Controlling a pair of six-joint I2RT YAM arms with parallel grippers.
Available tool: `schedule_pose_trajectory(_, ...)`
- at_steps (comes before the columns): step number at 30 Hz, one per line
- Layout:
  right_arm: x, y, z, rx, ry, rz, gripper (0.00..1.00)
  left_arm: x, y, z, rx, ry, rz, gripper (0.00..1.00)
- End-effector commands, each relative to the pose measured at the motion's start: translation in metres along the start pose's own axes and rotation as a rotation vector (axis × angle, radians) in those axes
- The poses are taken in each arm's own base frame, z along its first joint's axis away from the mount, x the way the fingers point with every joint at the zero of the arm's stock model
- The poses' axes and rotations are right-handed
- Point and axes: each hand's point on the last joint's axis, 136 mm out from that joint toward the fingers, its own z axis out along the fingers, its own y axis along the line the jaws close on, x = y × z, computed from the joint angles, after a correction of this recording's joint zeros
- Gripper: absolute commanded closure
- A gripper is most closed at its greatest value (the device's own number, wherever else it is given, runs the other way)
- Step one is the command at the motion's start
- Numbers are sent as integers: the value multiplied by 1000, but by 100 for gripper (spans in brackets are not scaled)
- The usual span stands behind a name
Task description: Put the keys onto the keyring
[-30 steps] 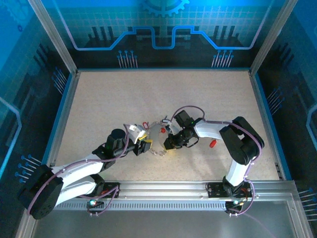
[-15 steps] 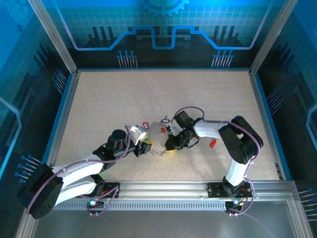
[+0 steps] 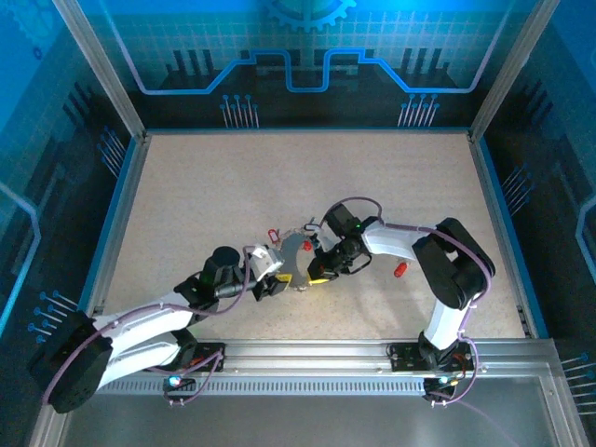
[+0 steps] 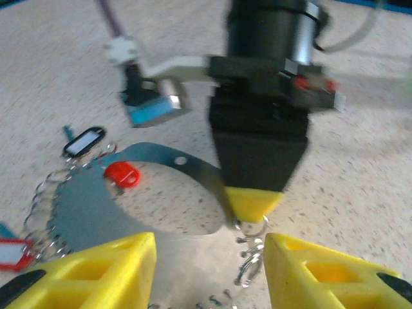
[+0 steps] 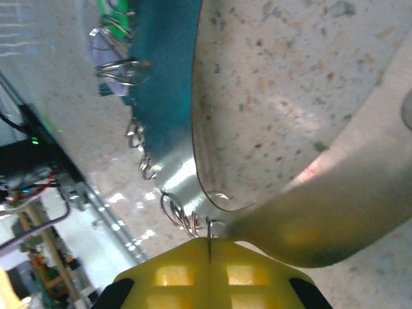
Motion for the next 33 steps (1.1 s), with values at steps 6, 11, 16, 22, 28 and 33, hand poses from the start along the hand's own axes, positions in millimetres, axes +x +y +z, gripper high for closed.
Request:
schedule_pose_trajectory(6, -6, 58, -62, -160, -33, 364, 100, -22, -41, -9, 86, -79, 434, 54)
schedule_pose_trajectory(11, -13, 79, -85, -250, -61, 473, 100, -32, -29, -10, -39, -70, 572, 55)
schedule_pose_trajectory(16, -16, 94, -95, -311, -68, 546, 100, -40, -10, -5, -146, -46, 655, 56)
schedule_pose_trajectory(22, -28, 99, -106, -358, -155, 641, 100, -62, 0, 2, -222, -130, 584, 62)
schedule_pose_trajectory(28, -38, 96, -115, -347, -261, 710, 100, -89, 4, -6, -284, -265, 564, 64)
schedule_pose_trajectory(33, -49, 98, -122, -354, -310, 734, 100, -102, -2, -13, -254, -289, 584, 63)
